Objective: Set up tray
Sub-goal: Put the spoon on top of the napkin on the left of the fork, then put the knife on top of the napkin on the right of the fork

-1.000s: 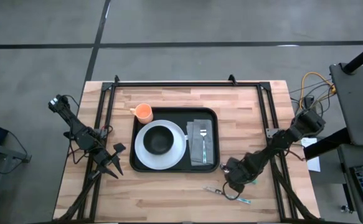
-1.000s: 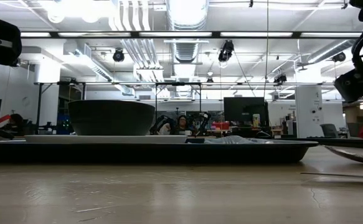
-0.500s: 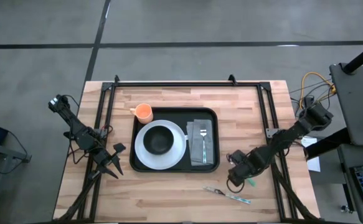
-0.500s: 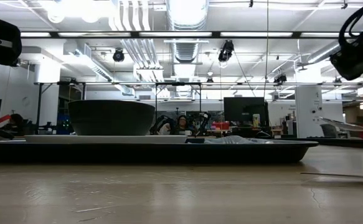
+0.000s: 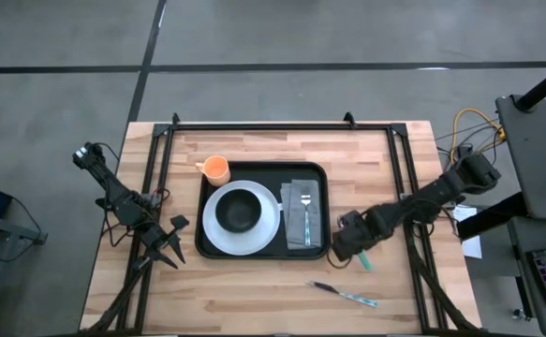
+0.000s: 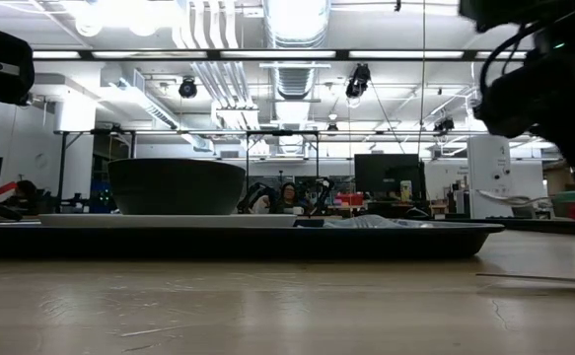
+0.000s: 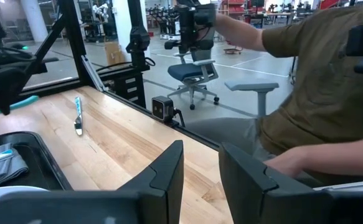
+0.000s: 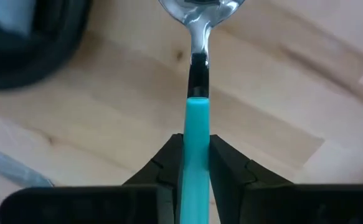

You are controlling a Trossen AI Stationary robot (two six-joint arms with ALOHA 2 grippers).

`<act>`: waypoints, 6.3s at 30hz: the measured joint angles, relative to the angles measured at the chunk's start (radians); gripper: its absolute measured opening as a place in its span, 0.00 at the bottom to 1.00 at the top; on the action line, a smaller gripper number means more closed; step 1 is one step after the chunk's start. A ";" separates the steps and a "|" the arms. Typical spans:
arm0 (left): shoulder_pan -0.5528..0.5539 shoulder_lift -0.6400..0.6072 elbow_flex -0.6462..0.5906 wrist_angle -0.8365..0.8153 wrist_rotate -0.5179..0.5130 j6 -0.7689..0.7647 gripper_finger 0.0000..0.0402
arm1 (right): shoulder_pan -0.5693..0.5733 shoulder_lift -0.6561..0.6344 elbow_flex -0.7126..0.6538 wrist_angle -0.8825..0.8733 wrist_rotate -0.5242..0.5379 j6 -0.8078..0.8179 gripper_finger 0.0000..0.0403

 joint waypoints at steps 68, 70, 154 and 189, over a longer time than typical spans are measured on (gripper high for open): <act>0.000 0.000 0.000 0.000 0.000 0.000 0.21 | -0.347 0.550 0.553 0.086 0.138 0.087 0.12; 0.000 0.000 0.000 0.000 0.000 0.000 0.21 | -0.347 0.550 0.545 0.087 0.139 0.087 0.12; 0.000 0.001 0.000 0.000 0.000 0.000 0.21 | 0.187 0.543 0.899 -0.172 0.023 -0.684 0.19; 0.000 0.001 0.000 0.000 0.000 0.000 0.21 | 0.303 0.543 0.870 -0.388 0.049 -0.574 0.24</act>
